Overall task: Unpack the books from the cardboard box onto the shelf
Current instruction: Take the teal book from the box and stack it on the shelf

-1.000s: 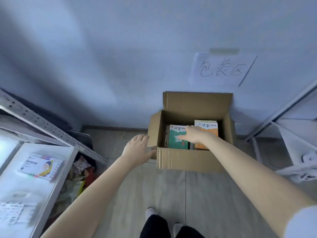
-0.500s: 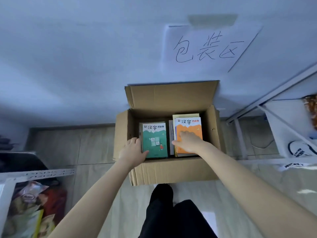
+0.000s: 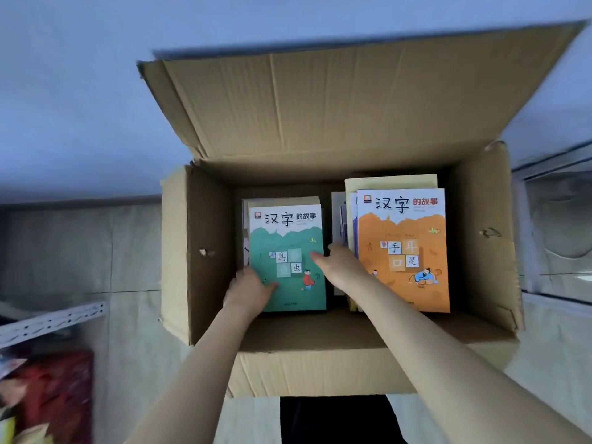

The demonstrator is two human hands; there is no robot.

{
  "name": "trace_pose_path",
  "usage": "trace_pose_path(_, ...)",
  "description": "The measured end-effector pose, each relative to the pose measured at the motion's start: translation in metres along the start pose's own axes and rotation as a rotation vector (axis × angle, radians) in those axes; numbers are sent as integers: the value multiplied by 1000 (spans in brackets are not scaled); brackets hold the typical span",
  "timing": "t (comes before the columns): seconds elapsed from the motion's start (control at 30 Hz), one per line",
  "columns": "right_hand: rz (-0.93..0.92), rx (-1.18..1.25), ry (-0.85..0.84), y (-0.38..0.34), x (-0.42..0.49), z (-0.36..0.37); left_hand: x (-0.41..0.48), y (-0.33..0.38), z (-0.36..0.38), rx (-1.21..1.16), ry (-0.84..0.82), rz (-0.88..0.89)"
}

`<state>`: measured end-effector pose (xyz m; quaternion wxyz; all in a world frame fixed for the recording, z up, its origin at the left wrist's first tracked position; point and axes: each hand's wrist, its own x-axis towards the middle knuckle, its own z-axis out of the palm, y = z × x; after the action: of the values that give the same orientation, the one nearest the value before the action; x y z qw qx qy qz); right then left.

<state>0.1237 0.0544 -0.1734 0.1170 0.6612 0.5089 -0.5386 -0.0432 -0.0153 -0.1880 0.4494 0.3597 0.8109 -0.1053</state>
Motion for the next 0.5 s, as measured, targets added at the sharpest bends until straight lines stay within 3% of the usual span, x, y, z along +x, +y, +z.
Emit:
trace_pose_path(0.23, 54, 172, 19, 7, 31, 22, 28, -9, 14, -356, 39, -149)
trace_pose_path(0.5, 123, 317, -88, 8, 37, 11, 35, -14, 3, -716, -80, -274)
